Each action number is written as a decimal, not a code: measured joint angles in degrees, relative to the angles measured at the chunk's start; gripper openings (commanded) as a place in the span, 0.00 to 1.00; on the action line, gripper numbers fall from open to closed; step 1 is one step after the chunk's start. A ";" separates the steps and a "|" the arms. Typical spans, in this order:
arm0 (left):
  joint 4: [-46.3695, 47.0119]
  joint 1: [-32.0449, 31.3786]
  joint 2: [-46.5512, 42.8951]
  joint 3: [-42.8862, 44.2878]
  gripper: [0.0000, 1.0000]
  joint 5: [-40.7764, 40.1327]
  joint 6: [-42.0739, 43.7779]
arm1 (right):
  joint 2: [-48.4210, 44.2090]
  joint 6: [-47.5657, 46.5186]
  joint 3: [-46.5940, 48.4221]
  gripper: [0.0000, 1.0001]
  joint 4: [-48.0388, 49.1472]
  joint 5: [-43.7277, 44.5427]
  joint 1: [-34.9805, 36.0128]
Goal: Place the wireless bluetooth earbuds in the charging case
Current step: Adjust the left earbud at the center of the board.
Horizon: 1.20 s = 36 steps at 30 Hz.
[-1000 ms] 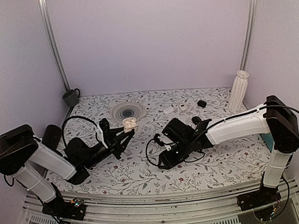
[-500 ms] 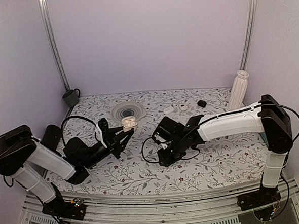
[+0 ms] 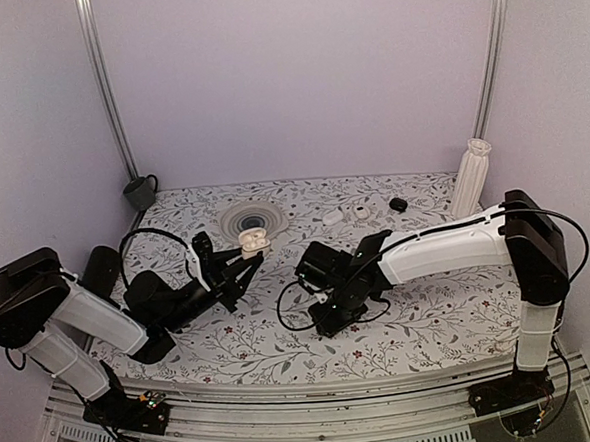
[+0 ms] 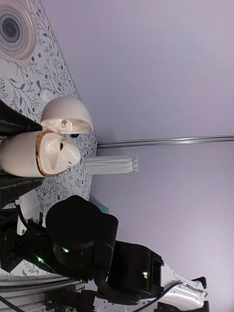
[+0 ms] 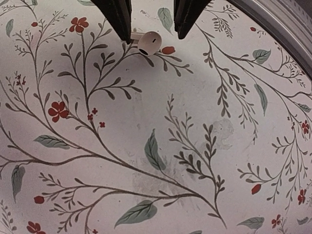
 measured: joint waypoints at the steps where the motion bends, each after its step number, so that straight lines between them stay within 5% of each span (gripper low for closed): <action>1: 0.00 0.00 0.00 0.00 0.00 0.00 0.00 | 0.11 0.02 -0.04 0.39 -0.04 -0.04 0.17; 6: 0.00 0.00 0.00 0.00 0.00 0.02 -0.02 | 0.15 -0.72 -2.40 0.46 2.56 -0.59 0.22; 20: -0.02 0.00 -0.04 0.00 0.00 0.02 -0.04 | 0.15 -4.11 -4.39 0.46 6.86 -2.45 0.15; 36: -0.02 0.00 -0.04 0.00 0.00 0.04 -0.07 | 0.85 -1.18 -0.90 0.31 2.67 -1.38 0.09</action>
